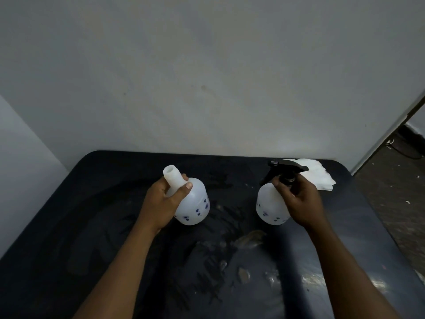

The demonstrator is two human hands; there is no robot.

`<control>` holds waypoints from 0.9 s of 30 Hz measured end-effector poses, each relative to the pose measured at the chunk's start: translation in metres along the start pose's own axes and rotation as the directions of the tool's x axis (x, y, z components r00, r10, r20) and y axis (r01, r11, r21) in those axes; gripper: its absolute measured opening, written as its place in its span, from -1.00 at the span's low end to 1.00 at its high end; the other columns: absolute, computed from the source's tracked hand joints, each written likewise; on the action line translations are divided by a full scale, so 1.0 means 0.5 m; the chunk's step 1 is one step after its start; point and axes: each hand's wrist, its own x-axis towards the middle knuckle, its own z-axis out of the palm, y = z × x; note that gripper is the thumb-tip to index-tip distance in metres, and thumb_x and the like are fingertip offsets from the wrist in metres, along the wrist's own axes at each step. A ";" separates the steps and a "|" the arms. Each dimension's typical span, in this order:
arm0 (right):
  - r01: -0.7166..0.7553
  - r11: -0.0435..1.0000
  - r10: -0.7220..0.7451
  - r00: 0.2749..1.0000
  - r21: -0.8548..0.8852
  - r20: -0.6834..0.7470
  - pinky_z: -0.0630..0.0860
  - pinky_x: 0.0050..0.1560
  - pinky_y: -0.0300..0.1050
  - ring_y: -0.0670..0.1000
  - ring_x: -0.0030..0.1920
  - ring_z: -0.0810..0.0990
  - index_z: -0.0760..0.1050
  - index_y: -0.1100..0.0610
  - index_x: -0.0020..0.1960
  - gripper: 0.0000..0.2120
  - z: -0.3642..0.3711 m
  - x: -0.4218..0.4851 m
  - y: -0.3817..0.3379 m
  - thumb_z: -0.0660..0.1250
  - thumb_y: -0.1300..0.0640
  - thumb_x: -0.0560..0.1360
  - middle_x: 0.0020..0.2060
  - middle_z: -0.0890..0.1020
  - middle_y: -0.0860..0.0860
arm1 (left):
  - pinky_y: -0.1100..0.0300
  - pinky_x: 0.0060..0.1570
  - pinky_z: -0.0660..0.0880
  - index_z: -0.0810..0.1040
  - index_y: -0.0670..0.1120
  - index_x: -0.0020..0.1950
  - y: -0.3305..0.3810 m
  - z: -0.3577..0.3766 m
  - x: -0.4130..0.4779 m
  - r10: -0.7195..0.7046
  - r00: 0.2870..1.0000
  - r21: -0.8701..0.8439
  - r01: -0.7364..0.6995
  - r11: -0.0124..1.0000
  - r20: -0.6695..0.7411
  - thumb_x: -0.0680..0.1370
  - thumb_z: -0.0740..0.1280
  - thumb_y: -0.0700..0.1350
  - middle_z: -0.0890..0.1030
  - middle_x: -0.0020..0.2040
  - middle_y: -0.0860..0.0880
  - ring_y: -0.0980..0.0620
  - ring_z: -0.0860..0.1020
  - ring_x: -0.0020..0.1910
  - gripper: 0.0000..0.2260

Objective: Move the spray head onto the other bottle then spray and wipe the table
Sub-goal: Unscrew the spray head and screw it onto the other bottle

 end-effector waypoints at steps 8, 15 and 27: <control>0.059 0.933 -0.053 0.998 0.354 -0.024 0.59 -0.06 -0.02 0.04 -0.14 0.67 0.62 0.05 -0.07 -0.86 -0.011 0.000 -0.058 0.29 0.09 0.58 -0.20 0.71 0.04 | 0.29 -0.09 0.43 0.60 0.09 0.10 -0.024 -0.009 0.004 0.005 1.000 0.070 -0.006 0.998 0.014 0.51 0.43 0.00 0.59 0.10 0.19 0.22 0.53 0.07 -0.83; -0.025 0.543 0.186 0.978 0.839 -0.092 0.59 -0.28 -0.17 -0.02 -0.35 0.62 0.53 0.12 -0.06 -0.82 -0.023 0.001 -0.109 0.24 0.03 0.56 -0.37 0.65 0.03 | 0.35 -0.09 0.40 0.60 0.05 0.14 -0.029 -0.004 0.004 0.040 0.999 0.113 -0.041 0.993 0.013 0.51 0.43 -0.03 0.57 0.14 0.22 0.26 0.51 0.09 -0.79; 0.024 0.805 0.029 0.996 0.593 -0.079 0.55 0.06 -0.02 0.00 -0.14 0.65 0.60 -0.02 0.06 -0.73 0.004 -0.008 -0.121 0.42 -0.04 0.39 -0.29 0.70 -0.02 | 0.41 -0.03 0.37 0.59 0.04 0.16 -0.036 0.016 -0.003 0.090 0.993 0.207 -0.104 0.973 0.076 0.51 0.44 -0.02 0.58 0.11 0.25 0.38 0.51 0.07 -0.76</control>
